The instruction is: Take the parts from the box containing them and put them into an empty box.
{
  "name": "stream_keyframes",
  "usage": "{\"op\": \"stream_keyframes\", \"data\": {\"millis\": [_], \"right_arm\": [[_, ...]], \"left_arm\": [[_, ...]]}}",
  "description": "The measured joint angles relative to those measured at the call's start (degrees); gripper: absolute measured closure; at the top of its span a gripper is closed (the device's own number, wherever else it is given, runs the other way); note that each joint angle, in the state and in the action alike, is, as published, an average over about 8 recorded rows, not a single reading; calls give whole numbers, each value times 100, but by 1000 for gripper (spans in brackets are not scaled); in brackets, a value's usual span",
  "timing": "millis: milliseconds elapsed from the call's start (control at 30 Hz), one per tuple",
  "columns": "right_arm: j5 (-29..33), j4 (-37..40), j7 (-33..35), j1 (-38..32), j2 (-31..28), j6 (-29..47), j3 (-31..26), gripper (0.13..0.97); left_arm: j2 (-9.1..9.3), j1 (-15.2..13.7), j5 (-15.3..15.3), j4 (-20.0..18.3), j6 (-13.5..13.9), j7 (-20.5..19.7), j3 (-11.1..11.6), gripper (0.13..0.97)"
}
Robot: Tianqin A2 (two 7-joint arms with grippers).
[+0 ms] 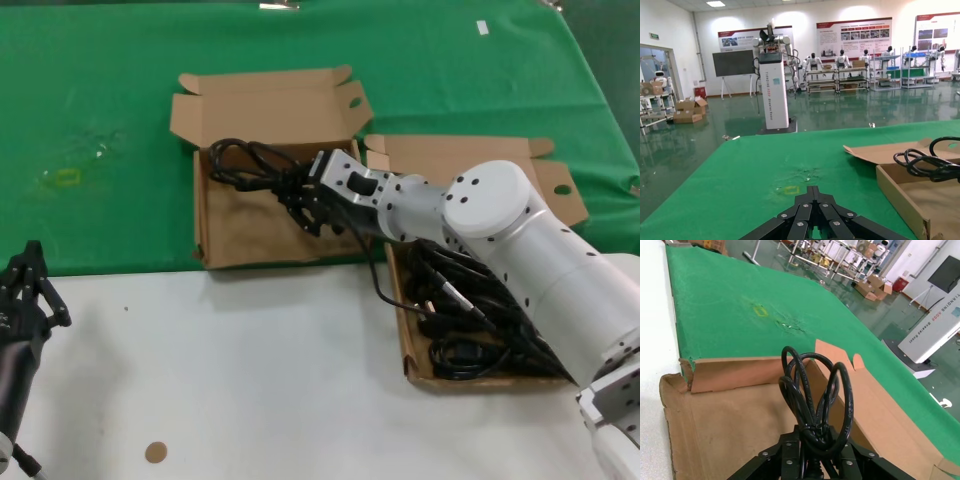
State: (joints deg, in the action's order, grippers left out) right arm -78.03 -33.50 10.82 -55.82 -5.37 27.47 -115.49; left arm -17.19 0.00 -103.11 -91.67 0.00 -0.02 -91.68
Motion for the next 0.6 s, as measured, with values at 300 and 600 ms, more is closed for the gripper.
{"op": "stream_keyframes", "data": {"millis": [300,600], "right_arm": [[53,92,-69,-61,38,-112,-74,808],[96,64,-178,-80,23,-201,-108,697]], "left_arm": [[0,0,0,0,0,0,0,953],[0,0,0,0,0,0,0,953]]}}
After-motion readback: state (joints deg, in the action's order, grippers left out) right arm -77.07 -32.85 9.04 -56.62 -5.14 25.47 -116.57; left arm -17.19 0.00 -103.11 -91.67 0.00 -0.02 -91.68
